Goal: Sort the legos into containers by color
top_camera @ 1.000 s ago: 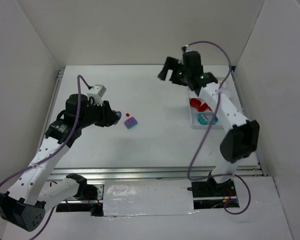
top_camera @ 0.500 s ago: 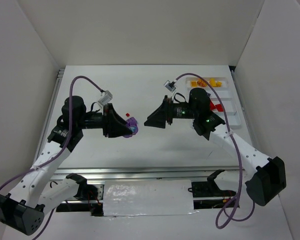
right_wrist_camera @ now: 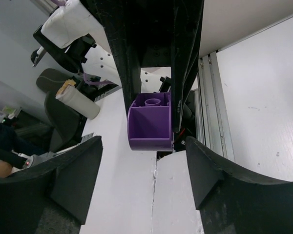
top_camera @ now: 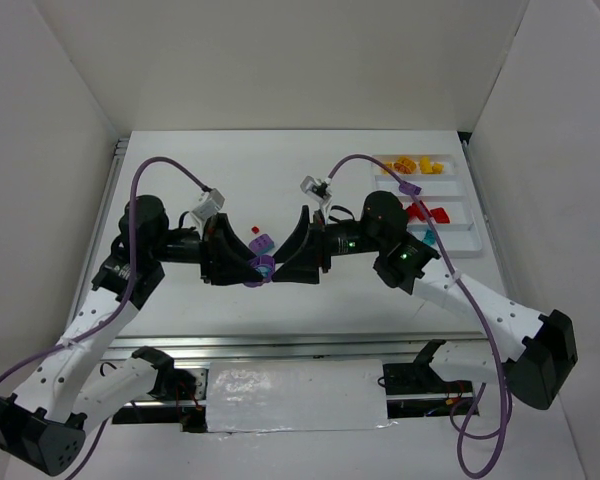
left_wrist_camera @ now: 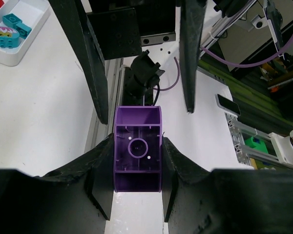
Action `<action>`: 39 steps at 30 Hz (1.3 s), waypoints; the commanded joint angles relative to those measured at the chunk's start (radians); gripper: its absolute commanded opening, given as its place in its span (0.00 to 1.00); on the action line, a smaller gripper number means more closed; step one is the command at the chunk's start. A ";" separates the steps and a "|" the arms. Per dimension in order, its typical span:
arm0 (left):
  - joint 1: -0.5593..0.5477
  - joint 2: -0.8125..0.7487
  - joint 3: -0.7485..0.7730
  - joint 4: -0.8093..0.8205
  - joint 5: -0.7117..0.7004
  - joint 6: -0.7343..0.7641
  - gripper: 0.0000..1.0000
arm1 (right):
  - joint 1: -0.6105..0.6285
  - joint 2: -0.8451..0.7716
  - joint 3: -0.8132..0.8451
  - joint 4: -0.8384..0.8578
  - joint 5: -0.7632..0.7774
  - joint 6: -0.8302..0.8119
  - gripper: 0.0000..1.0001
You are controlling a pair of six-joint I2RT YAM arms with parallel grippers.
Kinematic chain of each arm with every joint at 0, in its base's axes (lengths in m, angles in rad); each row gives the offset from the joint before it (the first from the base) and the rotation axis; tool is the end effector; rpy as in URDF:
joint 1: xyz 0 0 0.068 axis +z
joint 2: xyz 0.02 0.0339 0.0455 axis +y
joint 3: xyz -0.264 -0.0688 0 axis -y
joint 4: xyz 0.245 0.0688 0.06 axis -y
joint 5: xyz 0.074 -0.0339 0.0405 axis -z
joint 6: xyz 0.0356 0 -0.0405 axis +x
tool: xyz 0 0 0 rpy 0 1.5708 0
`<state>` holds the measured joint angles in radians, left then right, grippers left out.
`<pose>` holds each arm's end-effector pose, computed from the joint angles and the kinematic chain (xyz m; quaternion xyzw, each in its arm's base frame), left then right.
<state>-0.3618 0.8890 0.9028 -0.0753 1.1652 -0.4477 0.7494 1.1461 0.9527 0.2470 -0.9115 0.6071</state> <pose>0.1621 -0.0963 0.3764 0.3504 0.6240 -0.5937 0.3680 0.1703 0.1969 0.3710 -0.3626 0.5934 0.6447 0.3175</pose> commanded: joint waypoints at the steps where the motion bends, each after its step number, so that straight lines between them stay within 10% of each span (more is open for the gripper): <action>1: -0.006 -0.010 0.008 0.032 0.048 0.023 0.00 | 0.019 0.007 0.049 0.043 0.040 -0.027 0.74; 10: -0.008 -0.009 0.007 0.034 0.053 0.020 0.03 | 0.054 0.038 0.072 0.063 0.046 -0.043 0.48; 12: -0.008 -0.009 0.008 0.032 0.044 0.023 0.04 | 0.057 0.043 0.069 0.069 0.046 -0.043 0.08; 14: -0.008 -0.007 0.018 0.008 0.028 0.038 0.12 | 0.057 0.044 0.057 0.075 0.065 -0.038 0.00; 17: -0.008 -0.005 0.028 -0.021 -0.010 0.062 0.40 | 0.056 0.052 0.037 0.075 0.074 -0.056 0.00; 18: -0.008 -0.002 0.034 -0.070 -0.080 0.072 0.83 | 0.053 0.055 0.032 0.072 0.082 -0.061 0.00; 19: -0.006 -0.001 0.048 -0.098 -0.123 0.092 0.99 | 0.047 0.060 0.026 0.042 0.124 -0.078 0.00; 29: 0.066 0.002 0.087 -0.262 -0.712 0.021 0.99 | -0.272 0.165 0.027 -0.279 0.414 -0.109 0.00; 39: 0.104 0.039 0.108 -0.391 -0.999 0.026 1.00 | -0.672 0.486 0.417 -0.681 1.175 -0.053 0.00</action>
<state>-0.2592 0.9268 0.9691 -0.4427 0.2516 -0.4236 0.1623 1.5608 1.2167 -0.3187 -0.0086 0.5327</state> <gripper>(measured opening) 0.995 0.436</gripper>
